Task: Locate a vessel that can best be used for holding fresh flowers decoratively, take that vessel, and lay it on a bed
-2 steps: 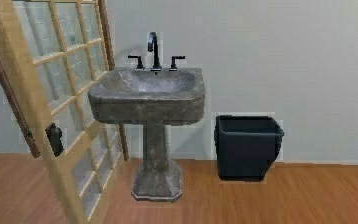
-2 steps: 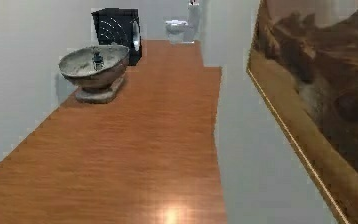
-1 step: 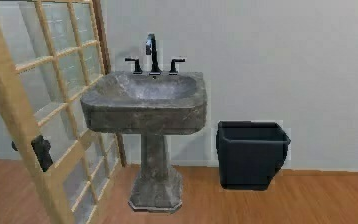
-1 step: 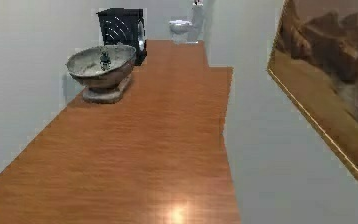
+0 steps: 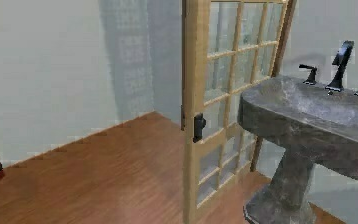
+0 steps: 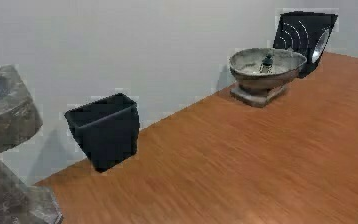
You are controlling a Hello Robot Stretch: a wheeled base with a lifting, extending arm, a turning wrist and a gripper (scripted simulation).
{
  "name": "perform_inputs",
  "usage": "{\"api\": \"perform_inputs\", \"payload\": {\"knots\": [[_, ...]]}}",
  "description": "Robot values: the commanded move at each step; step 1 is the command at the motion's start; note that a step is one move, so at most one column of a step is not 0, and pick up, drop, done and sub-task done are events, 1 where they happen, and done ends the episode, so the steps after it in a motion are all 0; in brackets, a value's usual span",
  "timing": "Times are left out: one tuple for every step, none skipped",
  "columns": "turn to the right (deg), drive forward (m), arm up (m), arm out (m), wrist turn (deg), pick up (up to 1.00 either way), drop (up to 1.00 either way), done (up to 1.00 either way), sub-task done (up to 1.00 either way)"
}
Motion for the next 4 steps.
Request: {"api": "perform_inputs", "payload": {"knots": [[-24.0,0.0,0.0,0.0,0.0,0.0,0.0,0.0,0.0],[0.0,1.0,0.0,0.0,0.0,0.0,0.0,0.0,0.0],[-30.0,0.0,0.0,0.0,0.0,0.0,0.0,0.0,0.0],[0.0,0.05,0.0,0.0,0.0,0.0,0.0,0.0,0.0]]}}
